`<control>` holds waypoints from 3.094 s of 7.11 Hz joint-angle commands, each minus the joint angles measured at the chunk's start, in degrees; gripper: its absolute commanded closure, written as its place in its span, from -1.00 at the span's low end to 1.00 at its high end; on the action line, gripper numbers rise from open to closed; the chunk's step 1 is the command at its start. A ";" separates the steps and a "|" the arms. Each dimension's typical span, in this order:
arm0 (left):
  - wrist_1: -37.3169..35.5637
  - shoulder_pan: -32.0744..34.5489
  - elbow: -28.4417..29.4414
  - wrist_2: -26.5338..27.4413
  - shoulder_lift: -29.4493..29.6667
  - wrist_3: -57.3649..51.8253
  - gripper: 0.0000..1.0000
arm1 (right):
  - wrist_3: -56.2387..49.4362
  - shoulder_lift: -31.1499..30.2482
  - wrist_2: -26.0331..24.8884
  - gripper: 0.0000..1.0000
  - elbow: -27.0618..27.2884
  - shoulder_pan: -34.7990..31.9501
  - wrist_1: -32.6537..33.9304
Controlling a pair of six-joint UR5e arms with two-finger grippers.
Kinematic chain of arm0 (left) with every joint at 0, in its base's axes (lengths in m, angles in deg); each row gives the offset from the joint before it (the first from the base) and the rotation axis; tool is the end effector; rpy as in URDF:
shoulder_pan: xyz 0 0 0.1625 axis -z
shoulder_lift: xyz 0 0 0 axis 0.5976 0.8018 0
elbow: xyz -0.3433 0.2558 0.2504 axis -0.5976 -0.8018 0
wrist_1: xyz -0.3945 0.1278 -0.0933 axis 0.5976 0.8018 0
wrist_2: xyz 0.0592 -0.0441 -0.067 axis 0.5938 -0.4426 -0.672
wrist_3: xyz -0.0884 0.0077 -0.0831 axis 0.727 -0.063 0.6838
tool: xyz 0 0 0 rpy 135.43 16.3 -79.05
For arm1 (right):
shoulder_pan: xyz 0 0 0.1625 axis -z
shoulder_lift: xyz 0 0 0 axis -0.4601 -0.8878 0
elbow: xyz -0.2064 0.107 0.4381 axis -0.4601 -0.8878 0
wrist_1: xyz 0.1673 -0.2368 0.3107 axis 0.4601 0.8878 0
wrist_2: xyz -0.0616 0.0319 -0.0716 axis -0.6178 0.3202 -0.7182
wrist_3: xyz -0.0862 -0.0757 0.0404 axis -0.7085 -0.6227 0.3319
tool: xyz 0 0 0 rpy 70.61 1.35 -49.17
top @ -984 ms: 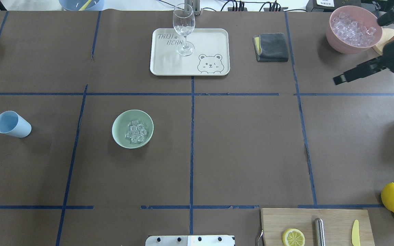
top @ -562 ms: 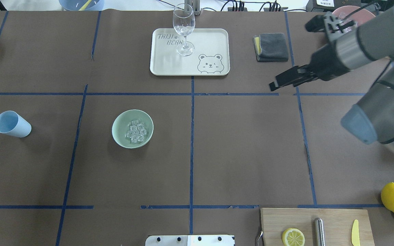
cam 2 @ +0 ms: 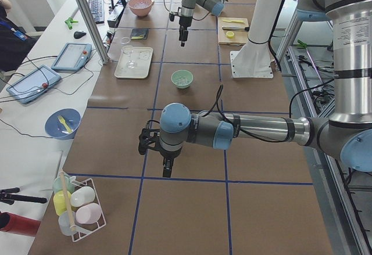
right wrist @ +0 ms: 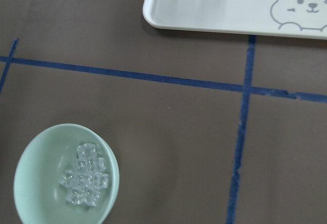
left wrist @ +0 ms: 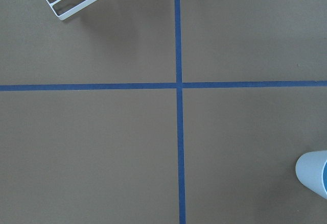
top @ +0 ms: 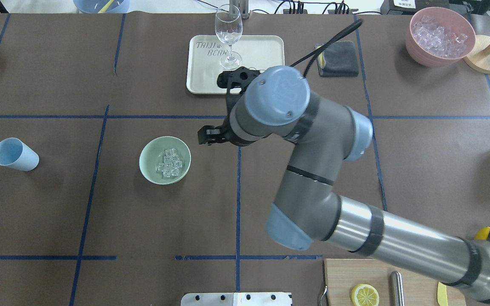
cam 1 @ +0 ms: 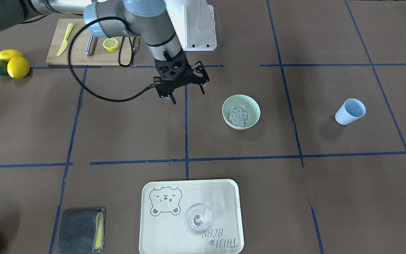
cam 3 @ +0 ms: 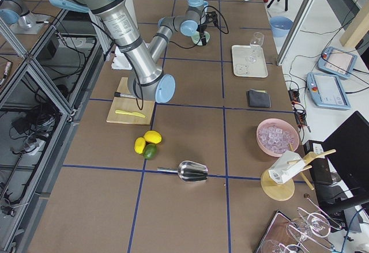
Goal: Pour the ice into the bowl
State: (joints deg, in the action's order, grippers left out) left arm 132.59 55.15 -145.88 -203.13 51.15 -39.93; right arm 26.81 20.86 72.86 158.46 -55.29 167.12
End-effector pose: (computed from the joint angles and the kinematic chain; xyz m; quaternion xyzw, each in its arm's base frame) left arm -0.0606 -0.4425 0.6898 0.0822 0.3892 -0.0198 0.9173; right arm -0.6456 -0.4654 0.1598 0.1346 -0.4721 -0.0200 0.8710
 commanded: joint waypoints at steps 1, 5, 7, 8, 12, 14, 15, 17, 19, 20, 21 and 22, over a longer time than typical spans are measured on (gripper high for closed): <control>0.00 0.00 -0.55 0.00 0.00 0.00 -1.00 | 3.80 11.36 -5.53 -0.93 -18.80 3.54 -2.44; 0.00 -0.09 -0.55 0.00 0.00 0.00 -1.00 | 5.48 11.66 -5.46 0.40 -22.48 5.65 -3.52; 0.00 0.00 -0.46 0.00 0.00 0.00 -1.00 | 5.31 11.83 -5.37 1.00 -22.48 6.09 -3.52; 0.00 -0.09 -0.46 0.00 0.00 0.00 -1.00 | 5.48 11.92 -5.37 1.00 -22.39 6.09 -4.22; 0.00 -0.09 -0.38 0.00 -0.26 0.00 -1.00 | 5.75 11.48 -3.19 1.00 -19.68 4.79 -8.62; 0.00 -0.09 0.24 0.09 -0.44 -0.09 -1.00 | 4.61 6.51 10.13 1.00 -11.81 -2.30 -5.39; -0.09 -0.09 0.33 0.44 -0.53 -0.17 -1.00 | -0.53 0.21 12.27 1.00 -4.10 -5.13 -4.76; -0.09 -2.18 -0.37 0.62 -1.40 -0.44 -1.00 | -8.72 -9.66 23.13 1.00 4.48 -15.03 -4.75; -1.22 -2.99 -0.46 0.53 -1.67 -9.99 -1.00 | -20.82 -17.40 28.97 1.00 8.62 -22.26 -4.84; -4.27 -3.07 -0.55 0.53 -1.50 -10.11 -1.00 | -25.06 -21.96 32.12 1.00 9.59 -26.12 -5.36; -4.57 -2.99 -0.73 0.53 -1.23 -10.11 -1.00 | -32.15 -28.09 34.33 1.00 10.47 -28.68 -5.89; -4.57 -2.99 -0.81 0.53 -1.06 -10.11 -1.00 | -38.66 -34.94 34.18 1.00 11.09 -30.80 -6.24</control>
State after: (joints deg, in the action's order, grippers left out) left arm 128.46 52.16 -146.56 -202.60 49.87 -49.87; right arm -3.89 -6.23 105.97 168.60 -83.07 161.37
